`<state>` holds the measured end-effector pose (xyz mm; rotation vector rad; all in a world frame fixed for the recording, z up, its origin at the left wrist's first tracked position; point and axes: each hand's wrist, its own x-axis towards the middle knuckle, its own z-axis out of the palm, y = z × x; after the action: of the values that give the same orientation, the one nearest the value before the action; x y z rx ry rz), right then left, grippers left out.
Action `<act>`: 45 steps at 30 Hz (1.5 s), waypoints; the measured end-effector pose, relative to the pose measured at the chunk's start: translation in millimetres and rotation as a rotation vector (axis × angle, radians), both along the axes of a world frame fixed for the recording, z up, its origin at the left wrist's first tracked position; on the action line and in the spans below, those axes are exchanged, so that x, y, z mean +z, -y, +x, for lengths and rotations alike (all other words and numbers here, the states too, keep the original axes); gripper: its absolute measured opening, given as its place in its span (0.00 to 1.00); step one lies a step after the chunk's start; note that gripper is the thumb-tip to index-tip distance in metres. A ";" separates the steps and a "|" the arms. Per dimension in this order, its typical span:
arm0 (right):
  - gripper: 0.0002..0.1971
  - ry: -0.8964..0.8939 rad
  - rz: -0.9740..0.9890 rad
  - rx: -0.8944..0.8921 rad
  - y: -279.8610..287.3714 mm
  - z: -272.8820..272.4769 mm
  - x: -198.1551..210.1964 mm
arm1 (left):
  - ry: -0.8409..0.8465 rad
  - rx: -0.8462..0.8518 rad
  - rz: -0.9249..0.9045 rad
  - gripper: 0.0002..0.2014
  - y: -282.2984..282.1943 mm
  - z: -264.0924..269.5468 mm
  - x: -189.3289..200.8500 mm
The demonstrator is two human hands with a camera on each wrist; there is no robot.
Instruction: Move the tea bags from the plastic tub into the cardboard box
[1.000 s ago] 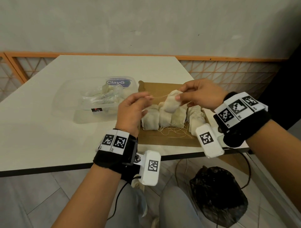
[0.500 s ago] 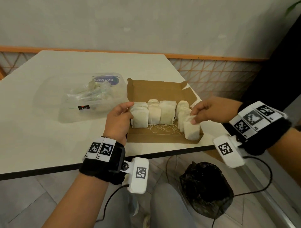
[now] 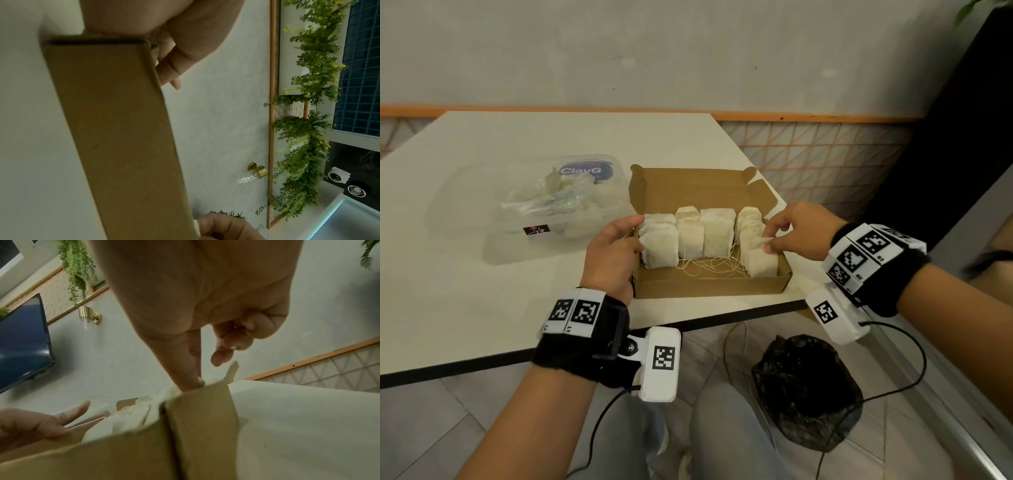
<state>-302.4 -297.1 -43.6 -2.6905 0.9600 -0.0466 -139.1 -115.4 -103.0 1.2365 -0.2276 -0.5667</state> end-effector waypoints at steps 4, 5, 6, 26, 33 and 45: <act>0.13 0.052 -0.008 -0.006 0.5 -3.3 -1.1 | -0.010 -0.004 -0.001 0.23 -0.3 2.4 -2.3; 0.12 0.089 -0.011 -0.003 -0.6 -6.9 -2.0 | -0.015 -0.006 -0.002 0.23 -0.5 3.1 -2.9; 0.11 0.126 -0.001 0.011 -3.2 -11.4 -2.6 | -0.019 -0.008 0.000 0.23 -0.9 4.1 -3.7; 0.09 0.480 0.291 -0.089 -5.4 -32.3 -42.5 | -0.111 -0.065 -0.030 0.25 -1.7 9.7 0.0; 0.09 0.507 0.261 -0.139 -6.9 -13.3 -52.0 | -0.112 -0.056 0.006 0.22 -6.8 4.5 7.3; 0.09 0.512 0.304 0.260 -95.3 98.4 40.5 | -0.090 -0.054 0.081 0.04 -59.5 73.9 66.9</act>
<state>-204.0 -201.8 -3.1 -2.3231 0.4197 -0.4693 -65.2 -55.9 -36.1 1.2831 -0.1641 -0.6819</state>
